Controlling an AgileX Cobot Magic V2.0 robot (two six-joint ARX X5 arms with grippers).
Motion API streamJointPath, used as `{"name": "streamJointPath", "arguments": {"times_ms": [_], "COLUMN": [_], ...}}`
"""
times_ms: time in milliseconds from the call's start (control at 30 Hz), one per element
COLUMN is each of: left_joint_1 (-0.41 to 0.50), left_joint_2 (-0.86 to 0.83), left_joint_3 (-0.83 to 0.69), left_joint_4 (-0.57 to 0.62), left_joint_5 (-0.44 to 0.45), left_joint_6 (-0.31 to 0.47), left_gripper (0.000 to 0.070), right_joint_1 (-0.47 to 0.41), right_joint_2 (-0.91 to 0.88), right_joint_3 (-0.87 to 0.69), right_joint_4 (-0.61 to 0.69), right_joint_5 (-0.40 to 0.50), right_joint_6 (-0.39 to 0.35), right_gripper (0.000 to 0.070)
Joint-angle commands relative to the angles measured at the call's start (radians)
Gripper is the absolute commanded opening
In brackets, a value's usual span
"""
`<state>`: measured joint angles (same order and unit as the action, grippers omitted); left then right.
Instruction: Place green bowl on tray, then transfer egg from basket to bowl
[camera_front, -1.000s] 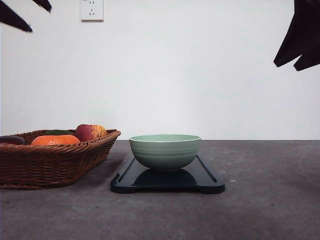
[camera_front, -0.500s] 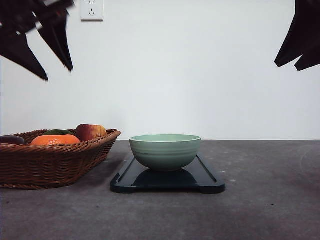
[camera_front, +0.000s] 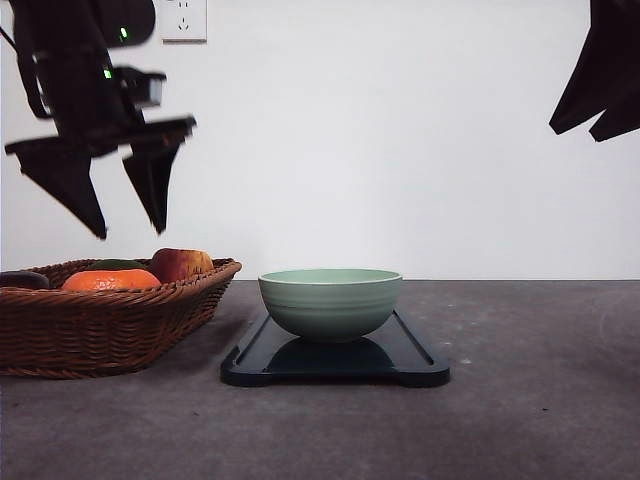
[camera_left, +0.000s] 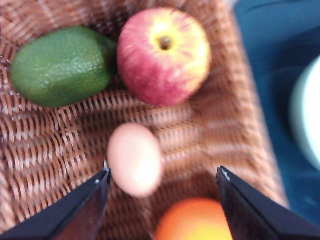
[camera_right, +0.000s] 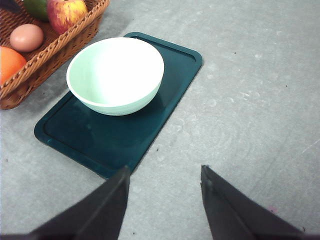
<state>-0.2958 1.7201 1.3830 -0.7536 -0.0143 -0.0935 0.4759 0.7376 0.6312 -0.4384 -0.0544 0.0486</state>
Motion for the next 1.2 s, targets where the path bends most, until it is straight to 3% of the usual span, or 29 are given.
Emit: {"name": "streamJointPath", "arguments": {"times_ms": [0, 667, 733, 867, 967, 1067, 1167], "left_joint_1": [-0.003, 0.013, 0.015, 0.017, 0.017, 0.017, 0.017], "left_joint_2": [0.037, 0.191, 0.191, 0.190, 0.191, 0.190, 0.190], "left_joint_3": [0.022, 0.022, 0.022, 0.022, 0.023, 0.023, 0.023], "left_joint_4": [0.015, 0.049, 0.049, 0.050, 0.059, 0.069, 0.071], "left_joint_5": [-0.019, -0.050, -0.050, -0.050, -0.050, -0.050, -0.049], "left_joint_6": [0.010, 0.002, 0.003, 0.003, 0.002, 0.002, 0.003], "left_gripper": [0.0434, 0.0427, 0.0399, 0.0255, 0.0247, 0.0181, 0.0187], "right_joint_1": [0.006, 0.006, 0.006, 0.006, 0.005, 0.005, 0.006], "right_joint_2": [0.006, 0.006, 0.006, 0.006, 0.006, 0.006, 0.006], "right_joint_3": [0.003, 0.003, 0.003, 0.003, 0.003, 0.003, 0.003], "right_joint_4": [0.002, -0.006, -0.006, -0.006, -0.006, -0.006, -0.007], "right_joint_5": [0.003, 0.004, 0.004, 0.005, 0.007, 0.007, 0.007], "right_joint_6": [-0.009, -0.008, -0.008, -0.008, -0.008, -0.008, -0.008], "right_gripper": [0.0277, 0.0277, 0.0277, 0.0277, 0.0277, 0.0277, 0.0277]}}
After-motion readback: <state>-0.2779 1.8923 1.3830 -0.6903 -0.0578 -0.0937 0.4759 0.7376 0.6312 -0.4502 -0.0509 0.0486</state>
